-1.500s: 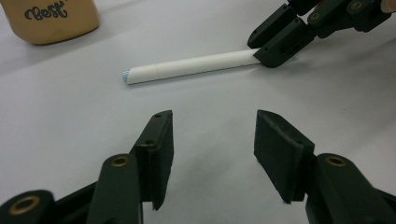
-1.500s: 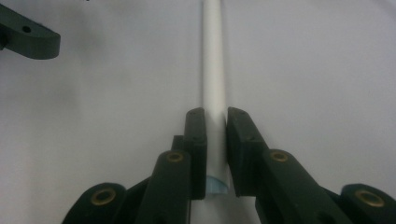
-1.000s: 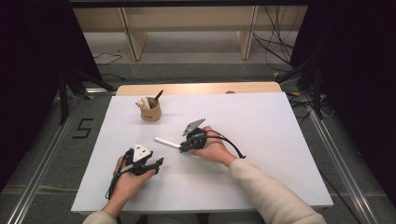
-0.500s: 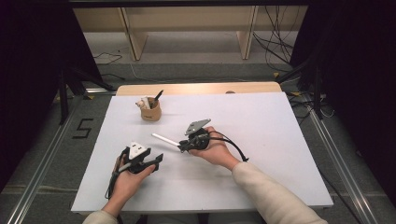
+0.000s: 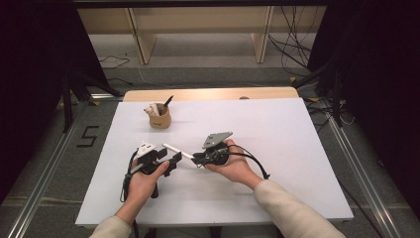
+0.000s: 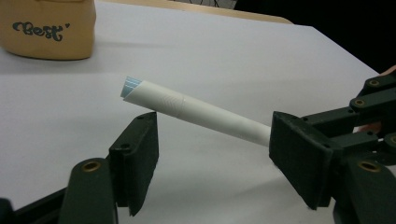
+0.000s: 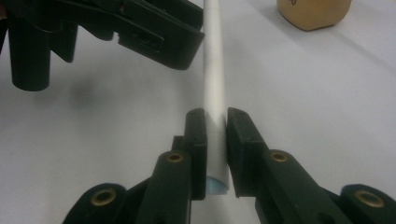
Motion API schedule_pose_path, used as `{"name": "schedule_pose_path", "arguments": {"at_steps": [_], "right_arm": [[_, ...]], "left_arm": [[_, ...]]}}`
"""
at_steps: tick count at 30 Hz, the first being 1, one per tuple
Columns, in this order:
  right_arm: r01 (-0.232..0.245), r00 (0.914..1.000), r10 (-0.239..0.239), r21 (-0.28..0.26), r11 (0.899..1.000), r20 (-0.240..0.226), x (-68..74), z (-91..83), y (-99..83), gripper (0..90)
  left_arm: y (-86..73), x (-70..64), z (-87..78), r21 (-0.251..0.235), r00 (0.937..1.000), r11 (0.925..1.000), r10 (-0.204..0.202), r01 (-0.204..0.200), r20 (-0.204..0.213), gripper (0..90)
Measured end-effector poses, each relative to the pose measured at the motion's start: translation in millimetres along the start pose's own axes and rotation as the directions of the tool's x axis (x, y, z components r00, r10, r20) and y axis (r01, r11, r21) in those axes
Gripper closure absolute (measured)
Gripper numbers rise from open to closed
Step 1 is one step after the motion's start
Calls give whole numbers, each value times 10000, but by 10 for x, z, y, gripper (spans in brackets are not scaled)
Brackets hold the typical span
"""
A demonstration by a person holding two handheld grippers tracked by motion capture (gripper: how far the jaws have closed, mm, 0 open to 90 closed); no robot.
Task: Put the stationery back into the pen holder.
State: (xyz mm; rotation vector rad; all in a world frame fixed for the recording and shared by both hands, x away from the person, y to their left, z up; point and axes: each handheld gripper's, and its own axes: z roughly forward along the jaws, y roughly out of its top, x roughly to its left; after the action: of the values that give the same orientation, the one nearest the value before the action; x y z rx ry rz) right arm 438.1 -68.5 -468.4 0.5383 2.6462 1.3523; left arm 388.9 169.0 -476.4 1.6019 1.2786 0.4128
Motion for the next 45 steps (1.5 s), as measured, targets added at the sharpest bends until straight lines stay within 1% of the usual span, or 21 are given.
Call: {"name": "schedule_pose_path", "arguments": {"at_steps": [2, 4, 6, 8, 10, 14, 16, 17, 20, 22, 26, 30, 31, 35, 36, 37, 38, 39, 40, 41, 45], "right_arm": [[17, 10000, -17, -34, 10000, 22, 1, -6, 2, 794], [21, 10000, -21, -46, 10000, 19, 2, -8, 3, 794], [20, 10000, -20, -79, 10000, 13, 5, -5, 2, 794], [59, 10000, -59, -93, 9999, 10, 11, -4, 4, 794], [31, 10000, -31, -181, 9998, -7, 16, -4, 10, 794], [10, 10000, -10, -246, 9997, -24, 25, -3, 20, 794], [-6, 10000, 6, -269, 9996, -28, 30, 0, 26, 794], [-17, 10000, 17, -295, 9996, -13, 32, 2, 29, 794], [18, 10000, -18, -297, 9996, 18, 43, 9, 37, 794], [59, 10000, -59, -314, 9995, 13, 54, 15, 42, 794], [88, 10000, -87, -333, 9994, 25, 83, 10, 66, 794], [114, 9999, -113, -343, 9993, 20, 85, 20, 68, 794], [139, 9999, -138, -331, 9994, 20, 87, 24, 68, 794], [191, 9998, -188, -393, 9990, 81, 95, 45, 73, 792], [205, 9998, -202, -399, 9990, 72, 97, 50, 75, 789], [217, 9997, -215, -391, 9990, 73, 96, 55, 78, 788], [253, 9996, -247, -402, 9989, 142, 98, 60, 80, 784], [241, 9995, -232, -425, 9988, 199, 99, 64, 80, 773], [183, 9996, -173, -426, 9989, 229, 95, 65, 81, 741], [113, 9995, -100, -456, 9989, 287, 89, 60, 80, 689], [-67, 9985, 95, -511, 9987, 546, 40, 18, 57, 560]], "left_arm": [[3, 0, 22, -40, 10000, 10000, 12, -12, -21, 330], [7, 0, 36, -60, 10000, 9999, -95, 95, 28, 330], [11, -3, 53, -113, 9995, 9994, -317, 318, 59, 327], [16, -7, 66, -162, 9990, 9989, -433, 434, 91, 323], [23, -18, 80, -261, 9976, 9973, -678, 682, 158, 323], [34, -32, 98, -376, 9947, 9943, -984, 994, 295, 342], [38, -44, 104, -492, 9926, 9919, -1153, 1171, 387, 382], [41, -46, 104, -556, 9925, 9915, -1152, 1174, 417, 405], [58, -71, 100, -893, 9870, 9840, -1495, 1544, 594, 497], [73, -82, 95, -1062, 9860, 9815, -1524, 1590, 682, 559], [90, -114, 83, -1307, 9822, 9762, -1613, 1731, 959, 645], [120, -167, 58, -1556, 9815, 9742, -1451, 1638, 1246, 709], [130, -182, 50, -1551, 9827, 9763, -1311, 1509, 1307, 723], [160, -248, 34, -1657, 9843, 9778, -1049, 1281, 1417, 768], [166, -264, 34, -1686, 9857, 9788, -930, 1164, 1405, 774], [173, -276, 32, -1671, 9886, 9818, -677, 900, 1345, 778], [179, -295, 34, -1730, 9904, 9822, -519, 738, 1279, 779], [185, -305, 30, -1722, 9931, 9840, -256, 451, 1142, 780], [191, -315, 33, -1808, 9953, 9834, 5, 170, 966, 780], [198, -314, 32, -1807, 9958, 9835, 187, -21, 899, 781], [213, -295, 31, -1754, 9966, 9836, 526, -409, 626, 781]]}}
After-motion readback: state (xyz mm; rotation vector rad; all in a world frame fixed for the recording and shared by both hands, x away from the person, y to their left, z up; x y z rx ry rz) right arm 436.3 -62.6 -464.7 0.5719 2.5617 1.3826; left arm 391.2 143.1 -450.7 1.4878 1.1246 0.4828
